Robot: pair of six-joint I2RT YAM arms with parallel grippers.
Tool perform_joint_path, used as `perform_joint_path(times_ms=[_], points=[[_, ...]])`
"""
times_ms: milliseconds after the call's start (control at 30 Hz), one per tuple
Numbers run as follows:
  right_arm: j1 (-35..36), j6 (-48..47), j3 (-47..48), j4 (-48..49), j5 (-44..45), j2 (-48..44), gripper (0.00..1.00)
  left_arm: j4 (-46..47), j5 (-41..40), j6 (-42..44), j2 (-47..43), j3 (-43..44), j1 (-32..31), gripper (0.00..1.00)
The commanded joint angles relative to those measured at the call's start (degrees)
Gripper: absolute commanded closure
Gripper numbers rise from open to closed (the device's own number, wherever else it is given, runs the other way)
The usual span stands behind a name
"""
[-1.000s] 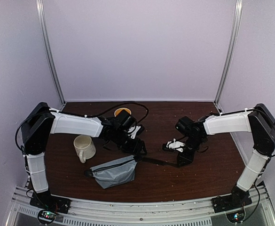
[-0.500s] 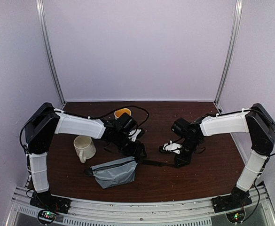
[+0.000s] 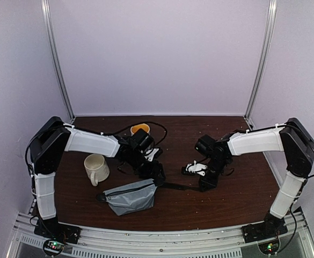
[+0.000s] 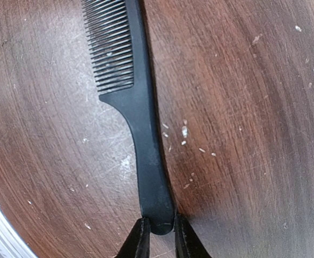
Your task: Sort the hair-cutting tools
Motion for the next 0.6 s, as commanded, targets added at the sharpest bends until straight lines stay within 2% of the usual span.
perform_joint_path(times_ms=[0,100,300,567], points=[[0.3,1.8,-2.0,2.3,6.1,6.2,0.83,-0.9,2.9,-0.2,0.3,-1.3,0.2,0.42],[0.3,2.7,-1.5,2.3,6.8,6.9,0.83,-1.3,5.3,-0.3,0.7,-1.9,0.3,0.41],[-1.2,3.1,-1.3,2.3,4.0,6.1,0.84,-1.6,8.1,-0.1,0.9,-1.3,0.2,0.44],[-1.4,2.1,-1.5,2.5,4.2,5.9,0.84,-0.7,7.1,-1.7,3.1,1.6,0.1,0.41]])
